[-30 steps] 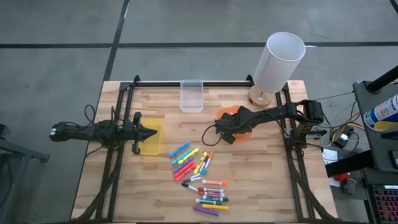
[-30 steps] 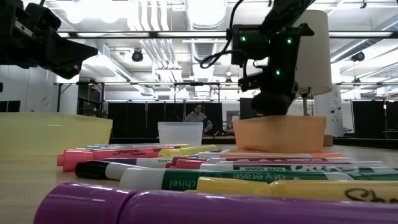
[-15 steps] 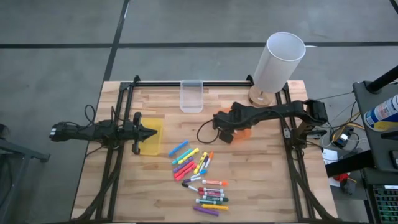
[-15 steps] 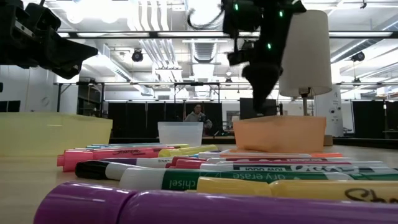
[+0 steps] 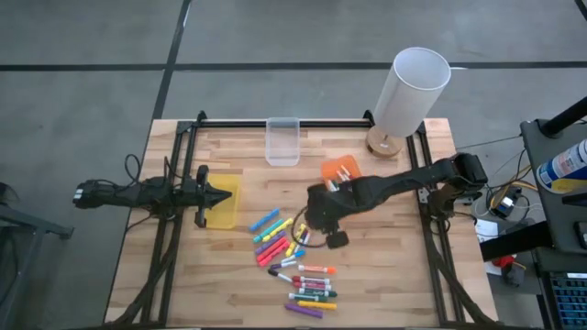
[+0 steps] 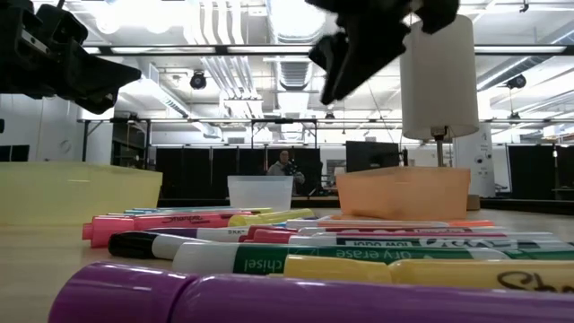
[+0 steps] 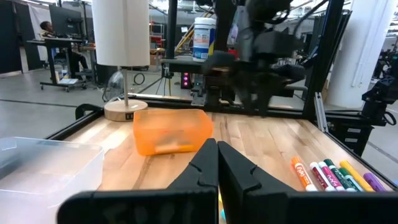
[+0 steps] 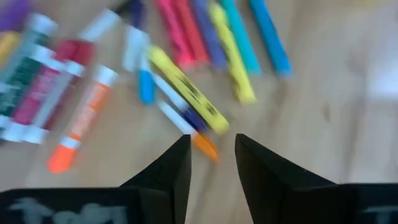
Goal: Pick & Place Markers
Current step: Put the small orange marker into the orange bin
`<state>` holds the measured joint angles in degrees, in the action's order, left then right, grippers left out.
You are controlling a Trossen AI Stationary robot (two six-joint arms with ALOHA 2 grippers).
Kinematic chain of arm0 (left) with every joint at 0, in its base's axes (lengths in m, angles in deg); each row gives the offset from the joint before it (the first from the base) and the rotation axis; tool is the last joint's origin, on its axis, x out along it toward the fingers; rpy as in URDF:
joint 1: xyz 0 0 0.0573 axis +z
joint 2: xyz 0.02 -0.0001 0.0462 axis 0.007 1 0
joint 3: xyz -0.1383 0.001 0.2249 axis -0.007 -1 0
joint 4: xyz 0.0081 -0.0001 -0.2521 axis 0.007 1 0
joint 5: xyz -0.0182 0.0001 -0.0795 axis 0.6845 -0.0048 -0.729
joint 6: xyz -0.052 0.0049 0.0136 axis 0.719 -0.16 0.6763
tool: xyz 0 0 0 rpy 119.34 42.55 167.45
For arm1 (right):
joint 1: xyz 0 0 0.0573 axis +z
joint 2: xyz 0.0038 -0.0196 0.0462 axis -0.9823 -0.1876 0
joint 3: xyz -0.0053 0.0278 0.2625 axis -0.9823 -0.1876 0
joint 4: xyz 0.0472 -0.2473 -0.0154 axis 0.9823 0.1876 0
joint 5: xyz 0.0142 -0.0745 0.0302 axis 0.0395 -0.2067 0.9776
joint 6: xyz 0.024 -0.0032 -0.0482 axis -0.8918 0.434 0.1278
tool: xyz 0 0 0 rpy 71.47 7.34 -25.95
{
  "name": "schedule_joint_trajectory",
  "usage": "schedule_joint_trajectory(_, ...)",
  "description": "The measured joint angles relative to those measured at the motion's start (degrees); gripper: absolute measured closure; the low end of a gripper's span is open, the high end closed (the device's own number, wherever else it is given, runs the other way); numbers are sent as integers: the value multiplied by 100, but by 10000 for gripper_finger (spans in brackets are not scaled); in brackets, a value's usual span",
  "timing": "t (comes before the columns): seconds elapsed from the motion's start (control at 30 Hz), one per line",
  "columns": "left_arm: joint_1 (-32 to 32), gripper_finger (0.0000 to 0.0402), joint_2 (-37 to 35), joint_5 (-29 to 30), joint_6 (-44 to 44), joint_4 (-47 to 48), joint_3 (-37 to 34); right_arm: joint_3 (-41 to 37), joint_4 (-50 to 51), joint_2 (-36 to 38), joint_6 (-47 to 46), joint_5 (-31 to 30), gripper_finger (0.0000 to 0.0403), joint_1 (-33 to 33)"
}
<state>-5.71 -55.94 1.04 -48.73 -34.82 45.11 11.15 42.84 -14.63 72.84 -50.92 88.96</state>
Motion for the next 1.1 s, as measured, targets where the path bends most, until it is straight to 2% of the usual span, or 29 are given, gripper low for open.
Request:
schedule_joint_trajectory(0.37,2,401,0,0,-1,-1,0,-139,-1050,-224,420,114,292,215)
schedule_joint_trajectory(0.7,1,401,34,0,0,0,-1,-214,-940,-962,990,88,305,221)
schedule_joint_trajectory(1.1,2,401,39,-2,1,-1,0,-214,-644,-1469,1207,-491,322,164)
